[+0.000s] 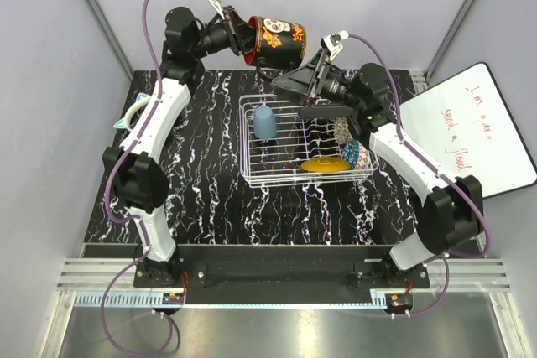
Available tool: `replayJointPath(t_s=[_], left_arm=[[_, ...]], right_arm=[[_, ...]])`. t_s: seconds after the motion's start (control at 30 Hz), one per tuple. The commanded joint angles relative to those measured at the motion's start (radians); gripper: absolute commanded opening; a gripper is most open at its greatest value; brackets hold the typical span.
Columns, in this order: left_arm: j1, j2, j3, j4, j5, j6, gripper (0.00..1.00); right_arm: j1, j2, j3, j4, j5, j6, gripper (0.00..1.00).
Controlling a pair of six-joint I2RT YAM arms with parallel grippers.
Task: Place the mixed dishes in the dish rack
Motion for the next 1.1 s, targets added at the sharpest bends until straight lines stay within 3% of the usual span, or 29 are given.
replayJointPath(t_s=[0.0, 0.1, 0.3, 0.7, 0.9, 1.07], left_arm=[[-0.012, -0.071, 0.028, 0.17, 0.012, -0.054, 0.0], [-0.021, -0.072, 0.027, 0.162, 0.004, -0.033, 0.0], [-0.048, -0.068, 0.027, 0.132, -0.004, 0.02, 0.0], [-0.09, -0.062, 0.0, 0.023, -0.019, 0.211, 0.0], [-0.102, -0.052, -0.015, 0.006, -0.021, 0.233, 0.0], [-0.122, -0.046, -0.021, -0.002, -0.013, 0.244, 0.0]], right_arm=[[0.002, 0.025, 0.047, 0.223, -0.028, 0.122, 0.98], [0.001, 0.066, 0.043, 0.315, 0.002, 0.203, 0.86], [0.002, 0.148, 0.068, 0.483, 0.05, 0.357, 0.75], [0.004, 0.209, 0.097, 0.648, 0.114, 0.504, 0.69], [0.01, 0.246, 0.125, 0.694, 0.111, 0.544, 0.68], [0.017, 0.257, 0.146, 0.7, 0.102, 0.545, 0.55]])
